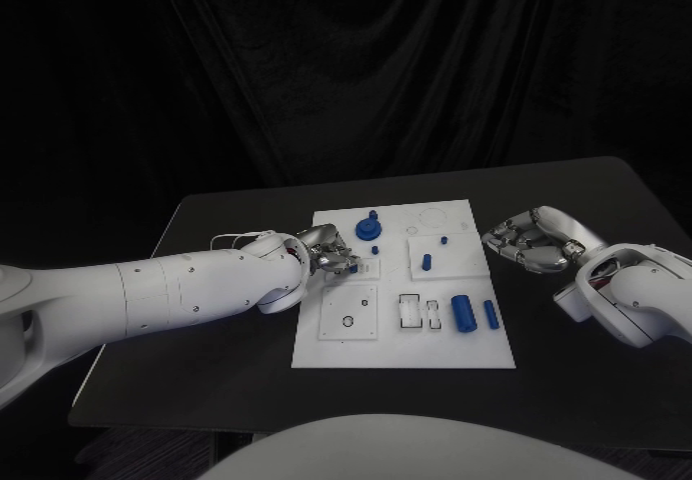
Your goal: Assemble the parts on the task board
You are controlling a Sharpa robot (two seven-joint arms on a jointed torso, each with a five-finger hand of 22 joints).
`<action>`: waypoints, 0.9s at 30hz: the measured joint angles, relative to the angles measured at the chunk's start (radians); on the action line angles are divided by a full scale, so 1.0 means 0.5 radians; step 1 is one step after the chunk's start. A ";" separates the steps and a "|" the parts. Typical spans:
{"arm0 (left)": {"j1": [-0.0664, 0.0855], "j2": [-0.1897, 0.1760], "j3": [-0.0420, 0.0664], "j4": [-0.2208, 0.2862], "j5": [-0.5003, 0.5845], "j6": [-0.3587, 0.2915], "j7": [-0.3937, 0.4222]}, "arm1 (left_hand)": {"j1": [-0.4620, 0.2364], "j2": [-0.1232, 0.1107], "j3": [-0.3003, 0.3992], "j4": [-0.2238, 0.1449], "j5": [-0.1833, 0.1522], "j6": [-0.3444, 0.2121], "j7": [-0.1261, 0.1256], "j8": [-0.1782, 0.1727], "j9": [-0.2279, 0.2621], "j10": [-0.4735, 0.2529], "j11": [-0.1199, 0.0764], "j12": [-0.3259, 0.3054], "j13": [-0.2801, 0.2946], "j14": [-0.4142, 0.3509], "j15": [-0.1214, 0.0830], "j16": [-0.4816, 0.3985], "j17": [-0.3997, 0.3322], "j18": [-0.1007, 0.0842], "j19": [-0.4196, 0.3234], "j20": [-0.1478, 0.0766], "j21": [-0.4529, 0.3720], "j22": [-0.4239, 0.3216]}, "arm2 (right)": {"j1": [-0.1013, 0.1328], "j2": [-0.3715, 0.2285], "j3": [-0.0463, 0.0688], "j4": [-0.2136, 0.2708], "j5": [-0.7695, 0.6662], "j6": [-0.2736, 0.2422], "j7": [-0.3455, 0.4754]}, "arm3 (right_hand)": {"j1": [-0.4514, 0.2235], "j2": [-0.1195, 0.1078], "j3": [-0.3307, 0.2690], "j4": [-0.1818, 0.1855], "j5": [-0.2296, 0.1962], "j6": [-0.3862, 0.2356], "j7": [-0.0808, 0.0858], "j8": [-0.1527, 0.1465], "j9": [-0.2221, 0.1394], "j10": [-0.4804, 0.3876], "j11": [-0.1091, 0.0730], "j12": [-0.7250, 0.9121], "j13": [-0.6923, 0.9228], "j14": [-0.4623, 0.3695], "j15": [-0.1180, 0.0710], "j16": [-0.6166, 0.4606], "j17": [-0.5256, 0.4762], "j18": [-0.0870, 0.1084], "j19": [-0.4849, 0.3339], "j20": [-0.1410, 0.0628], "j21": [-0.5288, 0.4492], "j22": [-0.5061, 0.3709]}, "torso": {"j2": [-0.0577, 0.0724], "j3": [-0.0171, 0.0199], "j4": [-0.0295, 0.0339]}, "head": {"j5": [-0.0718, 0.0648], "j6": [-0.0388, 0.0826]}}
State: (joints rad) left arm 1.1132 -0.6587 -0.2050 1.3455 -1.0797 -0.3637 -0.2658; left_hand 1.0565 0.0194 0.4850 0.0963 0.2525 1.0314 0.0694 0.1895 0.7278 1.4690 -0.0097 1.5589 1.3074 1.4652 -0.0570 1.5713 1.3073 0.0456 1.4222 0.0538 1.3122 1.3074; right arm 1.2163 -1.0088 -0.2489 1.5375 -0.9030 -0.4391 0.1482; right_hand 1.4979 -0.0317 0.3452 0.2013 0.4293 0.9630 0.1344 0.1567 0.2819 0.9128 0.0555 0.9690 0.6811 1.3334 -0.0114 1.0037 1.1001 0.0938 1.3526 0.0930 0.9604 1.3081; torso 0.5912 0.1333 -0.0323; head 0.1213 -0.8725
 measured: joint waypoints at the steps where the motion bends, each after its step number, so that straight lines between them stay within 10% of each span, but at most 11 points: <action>1: -0.001 -0.002 -0.001 -0.002 0.000 0.000 0.000 | -0.041 -0.009 -0.029 0.029 -0.026 0.010 -0.011 -0.005 0.000 0.000 0.000 0.000 0.000 0.000 0.000 0.000 0.000 0.000 0.000 0.000 0.000 0.000 | 0.000 0.000 0.000 0.000 0.000 0.001 0.000 | 0.000 0.000 0.000 0.000 0.000 0.000 0.000 0.000 0.000 0.000 0.000 0.000 0.000 0.000 0.000 0.000 0.000 0.000 0.000 0.000 0.000 0.000 | 0.000 0.0000 0.000 | 0.001 0.000; 7: -0.006 -0.005 -0.003 -0.002 0.000 0.004 0.001 | -0.156 -0.053 -0.156 0.156 -0.081 -0.001 0.001 -0.045 -0.008 -0.007 0.007 -0.008 0.000 0.000 0.000 0.000 0.000 0.000 -0.007 0.007 -0.023 0.000 | 0.000 0.001 0.000 -0.001 0.000 0.003 -0.001 | 0.000 0.000 0.000 0.000 0.000 0.000 0.000 0.000 0.000 -0.001 0.001 0.000 0.000 -0.003 -0.003 0.000 0.000 0.000 0.000 0.000 -0.004 0.000 | 0.000 0.0002 0.000 | 0.001 0.000; 27: -0.007 -0.027 -0.003 0.006 0.002 0.027 0.022 | -0.156 -0.053 -0.242 0.208 -0.082 -0.001 0.000 -0.070 -0.027 -0.007 0.007 -0.015 0.000 0.000 0.000 0.000 0.000 0.000 -0.006 0.007 -0.031 0.000 | 0.000 0.001 0.000 -0.002 0.000 0.009 -0.004 | 0.000 0.000 0.000 0.000 0.000 0.000 0.000 0.000 -0.001 -0.007 0.007 0.000 0.000 -0.006 -0.006 0.000 0.000 0.000 0.000 0.000 -0.008 -0.001 | -0.002 0.0012 0.000 | 0.007 0.000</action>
State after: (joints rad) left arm 1.1096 -0.6721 -0.2066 1.3485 -1.0787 -0.3504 -0.2548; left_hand 0.9784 -0.0071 0.3640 0.2004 0.2116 1.0309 0.0696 0.1544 0.7145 1.4655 -0.0062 1.5513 1.3074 1.4652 -0.0570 1.5713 1.3073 0.0456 1.4189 0.0571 1.2966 1.3073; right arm 1.2163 -1.0083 -0.2489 1.5366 -0.9030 -0.4348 0.1464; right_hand 1.4978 -0.0317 0.3452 0.2013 0.4293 0.9630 0.1345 0.1567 0.2816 0.9092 0.0591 0.9690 0.6813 1.3307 -0.0143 1.0037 1.1001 0.0938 1.3527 0.0930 0.9564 1.3078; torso 0.5904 0.1338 -0.0324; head 0.1250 -0.8725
